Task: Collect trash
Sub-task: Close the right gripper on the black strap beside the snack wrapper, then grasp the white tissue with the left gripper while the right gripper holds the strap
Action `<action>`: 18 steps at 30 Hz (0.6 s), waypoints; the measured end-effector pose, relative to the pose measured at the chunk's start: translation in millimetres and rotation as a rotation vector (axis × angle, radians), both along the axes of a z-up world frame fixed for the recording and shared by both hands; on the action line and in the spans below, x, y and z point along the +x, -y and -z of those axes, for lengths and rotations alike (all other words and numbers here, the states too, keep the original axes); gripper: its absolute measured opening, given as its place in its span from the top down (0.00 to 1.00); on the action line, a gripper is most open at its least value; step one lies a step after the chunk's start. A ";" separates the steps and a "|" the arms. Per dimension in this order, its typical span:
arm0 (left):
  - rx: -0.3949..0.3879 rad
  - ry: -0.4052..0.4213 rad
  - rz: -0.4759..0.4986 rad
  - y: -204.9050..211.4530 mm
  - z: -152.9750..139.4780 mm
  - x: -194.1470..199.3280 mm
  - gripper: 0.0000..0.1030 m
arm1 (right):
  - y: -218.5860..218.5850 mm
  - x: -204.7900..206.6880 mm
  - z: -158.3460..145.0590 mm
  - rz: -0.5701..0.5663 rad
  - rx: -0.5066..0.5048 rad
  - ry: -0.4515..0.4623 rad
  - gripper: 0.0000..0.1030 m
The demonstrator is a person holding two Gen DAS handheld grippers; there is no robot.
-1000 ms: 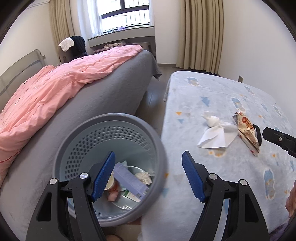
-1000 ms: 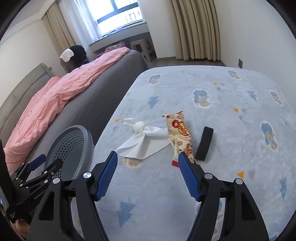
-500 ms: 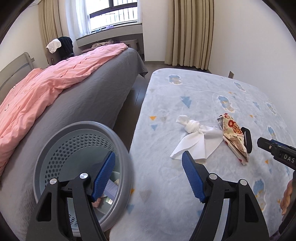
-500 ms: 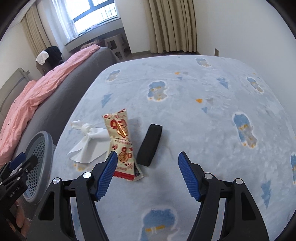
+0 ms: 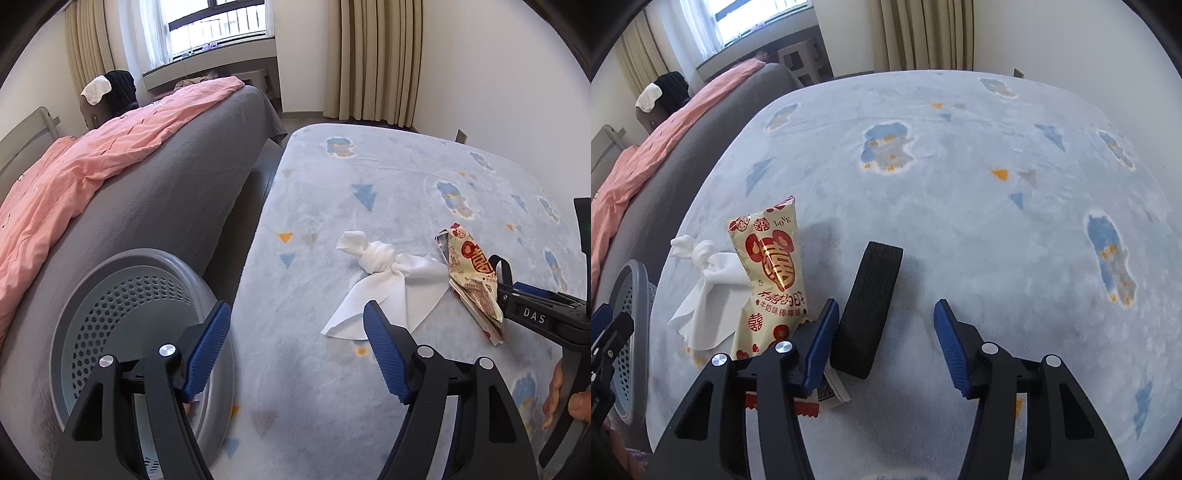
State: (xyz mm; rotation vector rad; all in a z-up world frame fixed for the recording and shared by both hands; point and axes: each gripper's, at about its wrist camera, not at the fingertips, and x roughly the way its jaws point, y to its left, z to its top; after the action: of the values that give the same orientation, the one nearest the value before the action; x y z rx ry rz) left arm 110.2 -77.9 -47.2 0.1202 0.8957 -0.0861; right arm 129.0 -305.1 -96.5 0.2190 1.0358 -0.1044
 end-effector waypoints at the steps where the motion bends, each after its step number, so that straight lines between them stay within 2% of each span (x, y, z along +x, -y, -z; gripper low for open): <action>1: 0.000 -0.004 0.003 1.6 1.8 1.1 0.31 | -0.7 0.6 -0.1 -0.004 -0.006 0.000 0.61; 2: 0.000 -0.008 0.005 3.3 3.5 2.2 0.31 | -1.1 0.5 -0.5 -0.006 -0.009 0.000 0.73; 4: 0.002 -0.015 0.010 6.2 5.9 3.5 0.31 | -2.2 1.3 -1.4 -0.016 -0.002 -0.004 0.82; 18: -0.050 -0.055 0.057 33.0 11.0 21.6 0.31 | 4.1 -8.8 -33.4 -0.014 0.074 0.085 0.82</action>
State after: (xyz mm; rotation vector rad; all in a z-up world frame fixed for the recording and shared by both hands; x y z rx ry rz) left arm 131.8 -110.8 -58.2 0.0970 0.9444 -0.1659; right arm 120.2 -309.2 -63.1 0.2811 0.9577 -0.0443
